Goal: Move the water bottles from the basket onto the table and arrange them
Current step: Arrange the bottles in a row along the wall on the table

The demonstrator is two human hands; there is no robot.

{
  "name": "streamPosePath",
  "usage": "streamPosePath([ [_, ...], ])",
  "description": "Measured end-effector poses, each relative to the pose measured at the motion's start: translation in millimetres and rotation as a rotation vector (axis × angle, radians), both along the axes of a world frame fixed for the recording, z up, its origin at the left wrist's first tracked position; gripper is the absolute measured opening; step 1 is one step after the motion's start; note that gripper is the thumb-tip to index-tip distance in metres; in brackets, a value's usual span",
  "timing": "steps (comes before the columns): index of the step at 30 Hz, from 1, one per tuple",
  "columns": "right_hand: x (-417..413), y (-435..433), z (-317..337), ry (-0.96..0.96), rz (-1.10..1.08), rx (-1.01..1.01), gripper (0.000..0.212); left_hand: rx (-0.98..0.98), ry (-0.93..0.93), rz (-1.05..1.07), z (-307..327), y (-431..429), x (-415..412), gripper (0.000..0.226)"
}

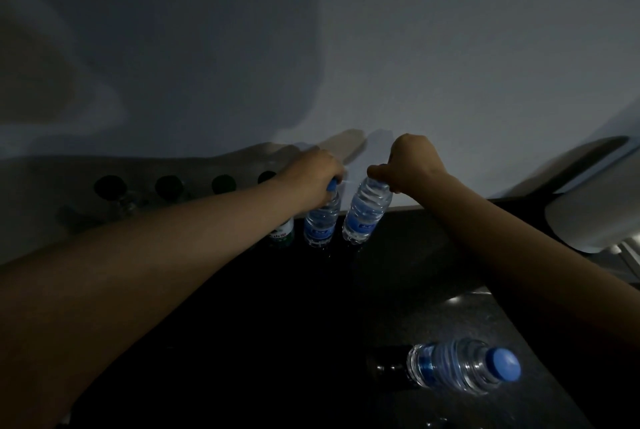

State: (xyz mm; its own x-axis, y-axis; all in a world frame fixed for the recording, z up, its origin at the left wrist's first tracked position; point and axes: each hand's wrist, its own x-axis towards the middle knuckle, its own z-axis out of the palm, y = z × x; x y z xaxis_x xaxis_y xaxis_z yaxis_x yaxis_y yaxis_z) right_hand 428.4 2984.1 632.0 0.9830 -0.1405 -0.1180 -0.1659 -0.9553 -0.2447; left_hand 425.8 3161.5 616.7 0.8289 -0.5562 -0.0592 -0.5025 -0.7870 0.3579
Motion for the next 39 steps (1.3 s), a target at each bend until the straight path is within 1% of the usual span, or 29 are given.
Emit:
streamPosePath([
  [9, 1, 3, -4, -0.016, 0.002, 0.01, 0.036, 0.017, 0.009, -0.006, 3, -2, 1, 0.018],
  [13, 0, 4, -9, -0.004, -0.017, 0.014, 0.039, 0.016, 0.004, -0.015, 1, -1, 1, 0.019],
  [18, 1, 5, -12, -0.025, -0.021, 0.026, 0.037, 0.005, -0.003, -0.002, -1, 0, 2, 0.018],
  [25, 1, 7, -13, -0.001, -0.028, 0.028, 0.038, 0.021, 0.005, 0.011, -2, 1, 3, 0.02],
  [28, -3, 5, -11, 0.003, -0.027, 0.039, 0.038, 0.042, -0.004, 0.006, 2, 0, 1, 0.015],
  [29, -6, 4, -10, 0.002, -0.027, 0.043, 0.039, 0.051, -0.011, -0.001, 3, -1, 0, 0.01],
  [31, -15, 0, -7, -0.004, -0.02, 0.035, 0.039, 0.057, -0.017, 0.001, 4, -4, -3, 0.007],
  [35, -45, -11, 1, -0.007, 0.01, -0.014, 0.031, 0.06, -0.016, 0.026, 5, -9, -7, 0.01],
  [37, -64, -17, 7, -0.001, 0.025, -0.03, 0.032, 0.062, -0.01, 0.03, 8, -9, -8, 0.009],
  [39, -84, -22, 14, -0.011, 0.038, -0.044, 0.032, 0.079, -0.007, 0.019, 12, -8, -10, 0.013],
])
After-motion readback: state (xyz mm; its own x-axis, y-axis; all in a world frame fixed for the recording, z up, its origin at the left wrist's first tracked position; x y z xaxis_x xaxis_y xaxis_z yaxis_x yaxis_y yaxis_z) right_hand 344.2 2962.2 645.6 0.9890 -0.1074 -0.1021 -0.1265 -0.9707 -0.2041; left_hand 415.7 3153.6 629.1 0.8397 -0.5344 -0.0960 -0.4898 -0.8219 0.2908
